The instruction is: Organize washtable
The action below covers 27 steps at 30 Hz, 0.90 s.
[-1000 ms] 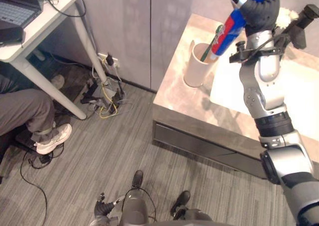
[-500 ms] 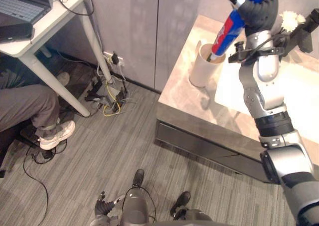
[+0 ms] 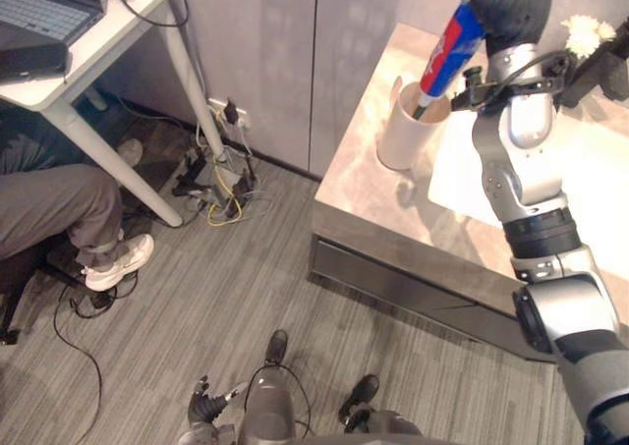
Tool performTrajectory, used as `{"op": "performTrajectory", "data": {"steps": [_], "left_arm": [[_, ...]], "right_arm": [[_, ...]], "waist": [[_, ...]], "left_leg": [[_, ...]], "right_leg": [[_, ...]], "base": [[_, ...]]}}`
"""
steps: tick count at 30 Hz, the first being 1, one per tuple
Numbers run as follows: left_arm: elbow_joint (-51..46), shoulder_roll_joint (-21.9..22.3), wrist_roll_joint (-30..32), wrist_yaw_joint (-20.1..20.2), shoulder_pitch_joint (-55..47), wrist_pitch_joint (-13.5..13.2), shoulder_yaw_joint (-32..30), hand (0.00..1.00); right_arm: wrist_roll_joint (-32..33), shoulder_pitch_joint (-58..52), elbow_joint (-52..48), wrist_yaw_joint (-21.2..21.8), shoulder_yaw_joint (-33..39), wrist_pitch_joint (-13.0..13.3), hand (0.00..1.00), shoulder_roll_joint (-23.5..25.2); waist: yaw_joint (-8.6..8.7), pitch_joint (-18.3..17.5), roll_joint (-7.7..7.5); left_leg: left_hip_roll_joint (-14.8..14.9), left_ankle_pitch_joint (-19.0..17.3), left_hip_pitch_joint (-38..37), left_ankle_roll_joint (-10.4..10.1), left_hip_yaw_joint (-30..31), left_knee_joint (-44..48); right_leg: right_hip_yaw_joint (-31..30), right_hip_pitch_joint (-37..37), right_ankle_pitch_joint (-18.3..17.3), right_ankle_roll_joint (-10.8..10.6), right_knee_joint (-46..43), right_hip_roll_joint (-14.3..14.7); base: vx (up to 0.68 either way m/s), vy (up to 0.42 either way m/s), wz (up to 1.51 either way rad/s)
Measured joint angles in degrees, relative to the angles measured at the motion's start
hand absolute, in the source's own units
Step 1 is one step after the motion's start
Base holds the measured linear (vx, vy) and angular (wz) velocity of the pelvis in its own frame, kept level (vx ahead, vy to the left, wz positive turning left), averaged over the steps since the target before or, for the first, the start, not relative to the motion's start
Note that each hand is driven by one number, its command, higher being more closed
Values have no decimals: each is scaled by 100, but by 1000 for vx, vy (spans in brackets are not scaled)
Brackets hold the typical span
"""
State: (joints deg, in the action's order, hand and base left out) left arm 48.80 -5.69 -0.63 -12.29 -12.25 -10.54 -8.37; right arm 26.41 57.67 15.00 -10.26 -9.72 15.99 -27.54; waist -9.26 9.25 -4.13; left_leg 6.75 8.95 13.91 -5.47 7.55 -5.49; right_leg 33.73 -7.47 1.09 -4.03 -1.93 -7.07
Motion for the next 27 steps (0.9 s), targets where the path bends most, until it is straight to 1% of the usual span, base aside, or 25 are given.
{"op": "performTrajectory", "data": {"steps": [2, 6, 7, 15, 27], "left_arm": [[-3, 0, -7, 1, 0, -3, 56, 0], [-36, -3, -100, 1, 0, -3, 122, 0], [-54, -1, -100, 2, 0, -3, 131, 0], [-142, -2, -103, 97, -3, -8, 143, 0], [-151, -2, -102, 102, -3, -10, 152, 0]], "right_arm": [[3, 89, 80, -72, 0, -26, 100, 0], [-2, 91, 161, -112, 2, -31, 100, 0], [-5, 91, 167, -125, 2, -72, 100, 0], [-123, 91, 167, -130, 1, -105, 100, 0], [-179, 89, 166, -116, 0, -105, 100, 0]], "waist": [[-1, 20, 26], [-92, 37, 47], [-96, 50, 50], [-96, 77, 61], [-88, 86, 75]], "left_leg": [[5, 14, 33, -7, 3, 0], [11, 15, 41, -9, 4, 1], [10, 16, 46, -9, 5, 1], [3, 55, 119, -14, 16, 5], [8, 55, 115, -14, 7, 4]], "right_leg": [[32, -13, -1, 1, 0, 0], [44, -16, -5, 5, 0, -3], [47, -19, -5, 5, 0, -3], [60, -90, -5, 5, -1, -4], [54, -90, -5, 5, -5, -9]], "base": [[-1, -17, 7], [1, -6, 1], [0, 0, 0], [5, -8, 0], [5, -11, 0]]}}
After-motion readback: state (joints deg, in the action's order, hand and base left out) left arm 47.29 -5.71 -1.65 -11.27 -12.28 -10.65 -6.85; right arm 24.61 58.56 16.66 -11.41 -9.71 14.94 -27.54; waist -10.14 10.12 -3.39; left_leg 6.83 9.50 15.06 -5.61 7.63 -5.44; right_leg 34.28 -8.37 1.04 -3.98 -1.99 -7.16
